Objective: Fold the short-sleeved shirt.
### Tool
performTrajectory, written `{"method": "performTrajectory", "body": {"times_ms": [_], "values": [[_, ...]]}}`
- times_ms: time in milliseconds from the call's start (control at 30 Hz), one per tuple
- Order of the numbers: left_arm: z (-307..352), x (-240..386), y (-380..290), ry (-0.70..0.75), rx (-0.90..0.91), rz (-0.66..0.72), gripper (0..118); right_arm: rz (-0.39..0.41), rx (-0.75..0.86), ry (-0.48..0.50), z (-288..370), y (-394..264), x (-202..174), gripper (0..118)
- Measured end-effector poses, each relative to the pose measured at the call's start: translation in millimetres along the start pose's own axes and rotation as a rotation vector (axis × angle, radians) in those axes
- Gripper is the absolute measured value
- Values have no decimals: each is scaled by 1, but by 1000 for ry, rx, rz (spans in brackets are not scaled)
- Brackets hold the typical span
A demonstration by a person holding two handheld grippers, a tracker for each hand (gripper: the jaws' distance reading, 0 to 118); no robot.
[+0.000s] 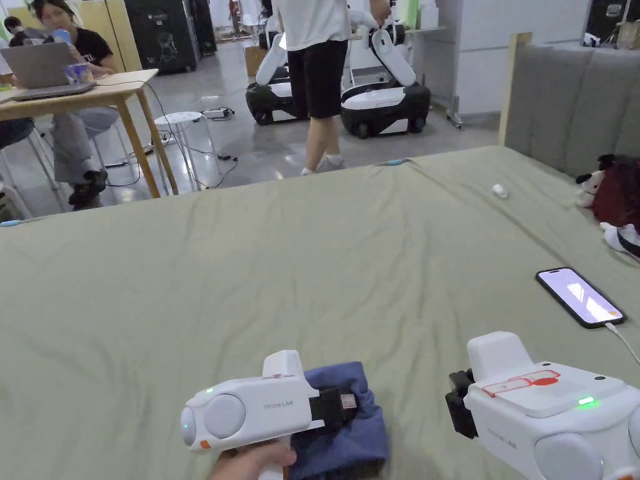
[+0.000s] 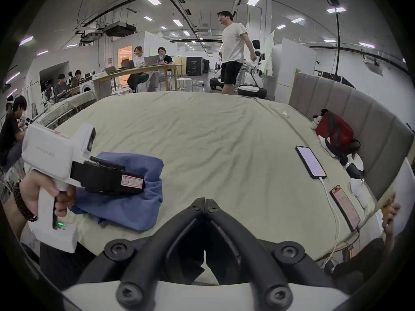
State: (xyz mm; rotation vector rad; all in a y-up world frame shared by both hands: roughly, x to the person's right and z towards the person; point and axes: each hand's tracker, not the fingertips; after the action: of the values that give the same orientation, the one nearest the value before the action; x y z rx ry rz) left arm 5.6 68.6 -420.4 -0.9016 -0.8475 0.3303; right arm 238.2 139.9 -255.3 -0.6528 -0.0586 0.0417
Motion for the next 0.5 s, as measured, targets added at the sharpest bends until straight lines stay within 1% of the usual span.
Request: {"method": "performTrajectory", "body": {"times_ms": [67,133,200,233,333,400,433,500], "values": [[-2,0,-1,1,-4,-14,0,-10,-7,-11,-1,-3,5,0],[8,11,-2,-5,-5,-11,0,-18,-12,-15,-2,-4,7,0],[21,12,0,-16,1,5,0,-33,-19,15,-4,-3,5,0],[23,2,0,-21,14,7,0,-36,-18,31,-5,-2,2,0],[52,-4,3,-32,86,-5,0,-83,-12,169,-12,6,-15,0],[78,-11,4,-29,123,20,0,-117,-19,294,-25,14,-29,0],[88,-16,4,-31,138,27,0,-113,-28,324,-30,17,-38,0],[112,-27,-2,-7,167,25,0,-69,-35,367,-42,25,-60,0]]}}
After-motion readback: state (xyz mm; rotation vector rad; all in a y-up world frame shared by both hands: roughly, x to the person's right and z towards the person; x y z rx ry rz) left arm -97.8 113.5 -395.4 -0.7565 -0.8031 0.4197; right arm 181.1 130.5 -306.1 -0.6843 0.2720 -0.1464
